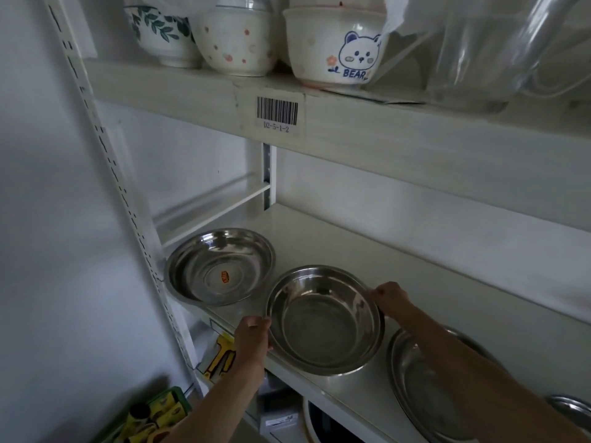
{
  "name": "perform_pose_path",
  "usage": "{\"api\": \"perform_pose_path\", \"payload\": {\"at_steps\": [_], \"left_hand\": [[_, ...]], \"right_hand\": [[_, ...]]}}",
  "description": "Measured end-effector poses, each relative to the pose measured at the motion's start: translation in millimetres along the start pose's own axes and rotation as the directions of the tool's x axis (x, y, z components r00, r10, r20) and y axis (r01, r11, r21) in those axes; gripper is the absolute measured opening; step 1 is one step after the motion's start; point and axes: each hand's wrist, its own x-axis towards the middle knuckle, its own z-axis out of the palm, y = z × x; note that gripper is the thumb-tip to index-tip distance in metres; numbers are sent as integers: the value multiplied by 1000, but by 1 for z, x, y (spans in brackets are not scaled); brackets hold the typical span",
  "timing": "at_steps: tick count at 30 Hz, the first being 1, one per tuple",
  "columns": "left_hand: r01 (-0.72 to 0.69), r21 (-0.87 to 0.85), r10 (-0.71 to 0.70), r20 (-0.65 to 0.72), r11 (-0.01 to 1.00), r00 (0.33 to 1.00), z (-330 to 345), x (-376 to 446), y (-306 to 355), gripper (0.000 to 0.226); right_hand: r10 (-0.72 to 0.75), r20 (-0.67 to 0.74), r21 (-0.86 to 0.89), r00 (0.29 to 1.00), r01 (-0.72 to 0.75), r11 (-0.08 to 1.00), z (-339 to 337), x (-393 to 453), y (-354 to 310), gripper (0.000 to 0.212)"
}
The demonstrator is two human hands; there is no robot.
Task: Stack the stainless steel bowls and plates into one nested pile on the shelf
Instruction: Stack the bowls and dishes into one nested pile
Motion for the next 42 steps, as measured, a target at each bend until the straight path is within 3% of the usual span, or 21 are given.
{"api": "perform_pose_path", "payload": {"at_steps": [10,16,21,24,30,33,36,42], "left_hand": [[-36,-114,43,62,993,997,4,1,33,16],[-137,-257,152,36,957,988,-10,-1,83,10],[-193,-313,190,-40,930,981,-38,9,116,6],[-214,-306,200,-74,928,977,-62,23,128,4],[-224,-251,187,-161,942,969,-109,76,143,12],[-220,-218,180,-189,951,965,-125,96,144,11],[-203,-114,172,-235,973,957,-140,118,139,27],[-182,5,176,-290,983,941,-148,144,122,30]], "right_hand": [[-84,-59,197,995,94,976,-31,17,-18,38],[-140,-86,476,986,164,864,-41,19,-76,32],[-131,-58,620,990,139,772,-20,22,-122,36],[-135,-17,664,991,112,740,3,21,-146,34],[-107,20,705,994,62,706,57,27,-181,51],[-92,29,697,995,46,715,77,27,-193,45],[-99,36,686,994,47,726,93,30,-202,35],[-98,39,615,994,53,786,118,37,-201,44]]}}
